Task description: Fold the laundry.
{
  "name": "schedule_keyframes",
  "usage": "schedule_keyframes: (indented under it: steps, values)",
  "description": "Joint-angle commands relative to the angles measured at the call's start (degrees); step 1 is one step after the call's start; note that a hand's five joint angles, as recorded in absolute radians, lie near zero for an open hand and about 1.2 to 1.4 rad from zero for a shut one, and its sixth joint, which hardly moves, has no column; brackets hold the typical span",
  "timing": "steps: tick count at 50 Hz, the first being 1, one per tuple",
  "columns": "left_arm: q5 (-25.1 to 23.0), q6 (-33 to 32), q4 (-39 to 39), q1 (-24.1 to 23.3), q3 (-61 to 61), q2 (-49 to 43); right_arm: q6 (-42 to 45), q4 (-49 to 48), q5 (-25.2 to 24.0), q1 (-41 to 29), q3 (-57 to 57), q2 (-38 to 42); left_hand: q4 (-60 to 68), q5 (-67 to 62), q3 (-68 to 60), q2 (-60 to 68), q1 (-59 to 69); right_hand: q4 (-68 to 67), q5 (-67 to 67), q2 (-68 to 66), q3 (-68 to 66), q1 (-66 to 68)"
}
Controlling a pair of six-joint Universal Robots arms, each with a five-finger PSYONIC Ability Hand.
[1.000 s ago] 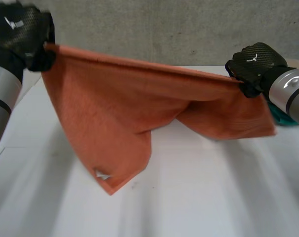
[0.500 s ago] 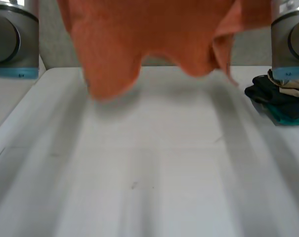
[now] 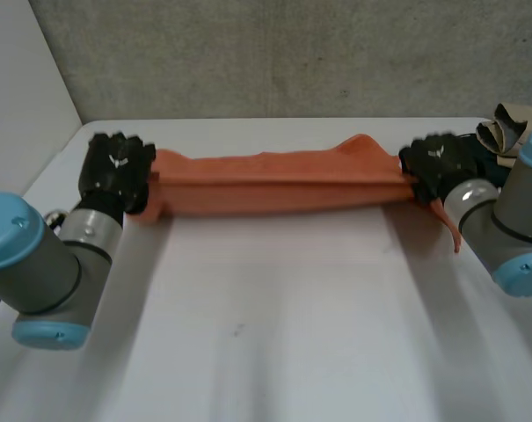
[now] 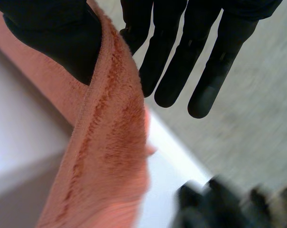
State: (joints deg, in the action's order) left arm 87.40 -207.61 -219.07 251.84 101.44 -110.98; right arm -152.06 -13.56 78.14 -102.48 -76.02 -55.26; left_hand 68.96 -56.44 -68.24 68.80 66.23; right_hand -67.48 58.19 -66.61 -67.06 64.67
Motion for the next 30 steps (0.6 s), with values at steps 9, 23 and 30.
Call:
schedule_keyframes:
  steps: [9,23,30]
  values:
    - [-0.21,0.01,-0.13,0.49,1.92,2.26,-11.69,10.13,0.34,5.79,2.80,3.48,11.04,-13.56,-11.76,11.20,13.77,25.10,-25.81,24.23,24.69,-22.29]
    - [-1.09,0.19,0.22,2.08,3.94,4.10,-10.72,15.50,-0.80,9.76,3.33,5.42,11.04,-13.56,-11.76,11.20,13.77,-12.44,11.72,-13.30,-12.85,15.25]
    - [-0.92,-0.17,5.22,2.25,6.05,6.74,0.06,15.93,-1.68,10.02,-0.96,3.15,11.04,-13.56,-11.76,11.20,13.77,-12.52,11.81,-13.39,-12.94,15.33]
